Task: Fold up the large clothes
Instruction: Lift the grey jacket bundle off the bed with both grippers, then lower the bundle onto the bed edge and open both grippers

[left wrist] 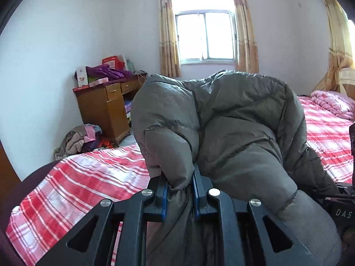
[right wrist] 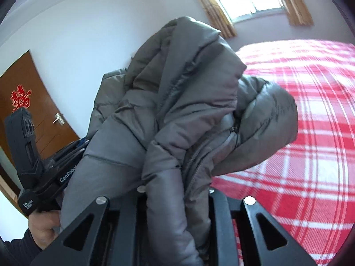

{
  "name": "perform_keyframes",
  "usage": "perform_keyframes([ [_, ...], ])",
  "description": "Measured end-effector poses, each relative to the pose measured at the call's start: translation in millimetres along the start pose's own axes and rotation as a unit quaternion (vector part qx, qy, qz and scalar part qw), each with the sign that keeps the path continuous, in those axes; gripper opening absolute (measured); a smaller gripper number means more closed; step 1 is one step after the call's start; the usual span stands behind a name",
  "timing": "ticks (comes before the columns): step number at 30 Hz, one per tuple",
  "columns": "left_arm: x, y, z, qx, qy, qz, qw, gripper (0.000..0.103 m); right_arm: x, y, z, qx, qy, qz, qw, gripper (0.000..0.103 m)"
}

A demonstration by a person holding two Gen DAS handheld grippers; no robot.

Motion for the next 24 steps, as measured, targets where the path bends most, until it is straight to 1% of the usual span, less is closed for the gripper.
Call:
perform_keyframes([
  [3, 5.1, -0.7, 16.7, 0.004, -0.012, 0.004, 0.9999, 0.017, 8.7, 10.7, 12.4, 0.013, -0.018, 0.003, 1.0, 0.017],
  [5, 2.0, 7.0, 29.4, 0.016, -0.017, 0.011, 0.9997, 0.017, 15.6, 24.4, 18.5, 0.016, -0.031, 0.008, 0.999, 0.017],
  [7, -7.4, 21.3, 45.8, 0.026, -0.03, 0.029, 0.9988, 0.017, 17.6, 34.8, 23.8, 0.013, -0.041, 0.017, 0.999, 0.017],
  [12, -41.6, 48.8, 76.1, 0.06, -0.036, 0.068, 0.9952, 0.019, 11.4, 80.1, 12.0, 0.004, -0.043, 0.059, 0.997, 0.017],
  [13, -47.4, 53.8, 83.2, 0.065, -0.042, 0.076, 0.9941, 0.024, 7.7, 87.1, 11.0, -0.005, -0.043, 0.068, 0.997, 0.018],
  [14, -51.0, 55.2, 87.1, 0.066, -0.048, 0.077, 0.9936, 0.025, 2.1, 95.5, 8.1, -0.014, -0.043, 0.077, 0.996, 0.02],
  [15, -54.4, 55.7, 91.6, 0.067, -0.056, 0.075, 0.9933, 0.034, -2.7, 100.6, 5.6, -0.019, -0.042, 0.085, 0.995, 0.026],
  [16, -56.1, 55.3, 94.0, 0.067, -0.058, 0.074, 0.9933, 0.04, -10.1, 108.7, 1.6, -0.037, -0.045, 0.096, 0.994, 0.032],
  [17, -57.3, 56.1, 95.5, 0.067, -0.058, 0.074, 0.9934, 0.041, -13.9, 112.3, -1.1, -0.058, -0.052, 0.1, 0.992, 0.044],
  [18, -57.9, 57.5, 95.6, 0.07, -0.054, 0.074, 0.9933, 0.046, -18.2, 114.1, -2.9, -0.076, -0.057, 0.102, 0.99, 0.05],
  [19, -58.0, 58.8, 94.9, 0.074, -0.051, 0.075, 0.9931, 0.051, -22.6, 117.8, -6.6, -0.087, -0.055, 0.103, 0.989, 0.053],
  [21, -60.5, 63.7, 95.9, 0.08, -0.052, 0.077, 0.9924, 0.054, -27.5, 124.7, -11.4, -0.083, -0.046, 0.114, 0.989, 0.053],
  [24, -64.1, 67.4, 97.1, 0.082, -0.063, 0.083, 0.9911, 0.06, -23.7, 129.8, -22.6, -0.093, -0.039, 0.117, 0.988, 0.053],
])
Point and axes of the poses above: each gripper's, at about its wrist camera, not at the fingertips, and y roughly the way its jaws point, z to its left, x to its top, the point moved 4 cm from there along y, roughly the way its jaws point, and after that the axes turned 7 degrees about -y, right-handed, at the moved point
